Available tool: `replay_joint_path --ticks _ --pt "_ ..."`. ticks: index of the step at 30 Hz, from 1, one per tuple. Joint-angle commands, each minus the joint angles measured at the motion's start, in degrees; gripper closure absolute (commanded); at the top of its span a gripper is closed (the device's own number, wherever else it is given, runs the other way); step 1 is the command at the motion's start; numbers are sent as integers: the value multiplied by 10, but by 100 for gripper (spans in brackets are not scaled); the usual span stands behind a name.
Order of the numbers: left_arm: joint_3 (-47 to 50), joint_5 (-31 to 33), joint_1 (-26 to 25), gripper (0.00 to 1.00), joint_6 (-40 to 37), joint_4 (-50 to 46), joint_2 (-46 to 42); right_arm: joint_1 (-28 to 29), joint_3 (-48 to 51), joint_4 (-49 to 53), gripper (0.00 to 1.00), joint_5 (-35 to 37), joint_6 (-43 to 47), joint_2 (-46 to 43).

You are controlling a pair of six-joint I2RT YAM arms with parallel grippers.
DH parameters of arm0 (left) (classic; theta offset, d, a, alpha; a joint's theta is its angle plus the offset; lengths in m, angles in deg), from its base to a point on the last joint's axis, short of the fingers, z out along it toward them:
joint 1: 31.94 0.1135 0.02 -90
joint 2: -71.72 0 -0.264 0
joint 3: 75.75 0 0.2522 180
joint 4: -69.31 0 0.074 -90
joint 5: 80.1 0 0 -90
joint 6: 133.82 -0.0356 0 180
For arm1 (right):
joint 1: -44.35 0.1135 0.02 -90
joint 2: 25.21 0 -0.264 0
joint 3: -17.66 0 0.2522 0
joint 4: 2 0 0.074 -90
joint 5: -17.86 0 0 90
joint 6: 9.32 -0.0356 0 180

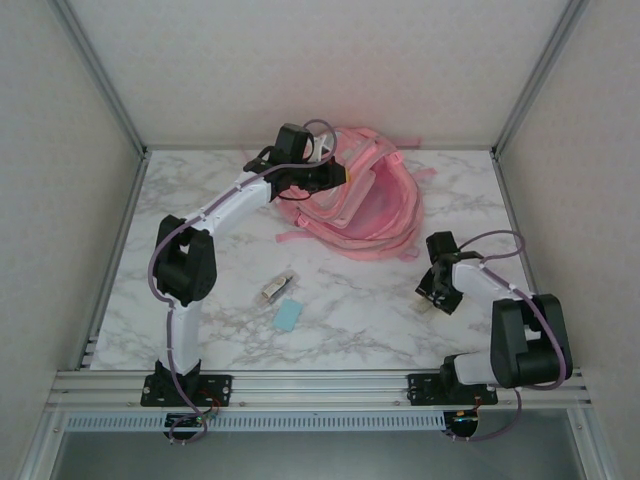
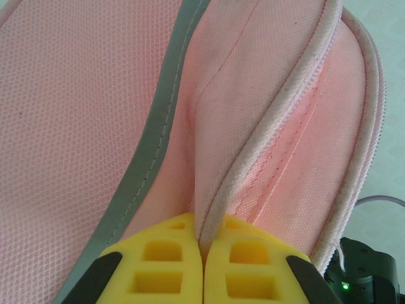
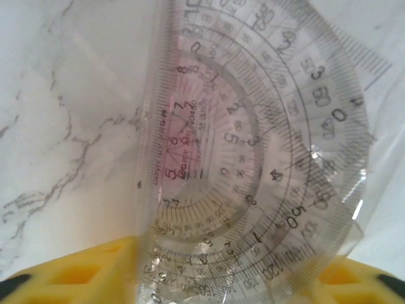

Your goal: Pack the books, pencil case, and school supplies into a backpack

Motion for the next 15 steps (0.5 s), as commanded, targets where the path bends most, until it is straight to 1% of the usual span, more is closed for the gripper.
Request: replay_joint_path --ticks 1,3,5,6,7,9,13,15 --pt "-4 -13 11 100 11 8 -44 1 11 -32 54 -8 10 -9" --pt "-4 -13 11 100 11 7 -44 1 5 -22 63 -2 19 -24" --pt "-4 -13 11 100 11 6 -46 1 0 -13 69 3 26 -37" --pt "-4 -13 12 100 11 7 -46 1 -3 -8 75 5 32 -47" --pt "-5 -12 12 100 11 7 -46 1 -4 -6 77 6 34 -52" --pt "-5 -12 13 100 10 5 -47 1 -9 3 80 9 39 -66" --pt "-10 -11 15 100 7 1 -47 1 -31 28 100 8 55 -97" --pt "-14 -9 18 100 6 -2 -47 1 -46 40 100 -2 66 -114"
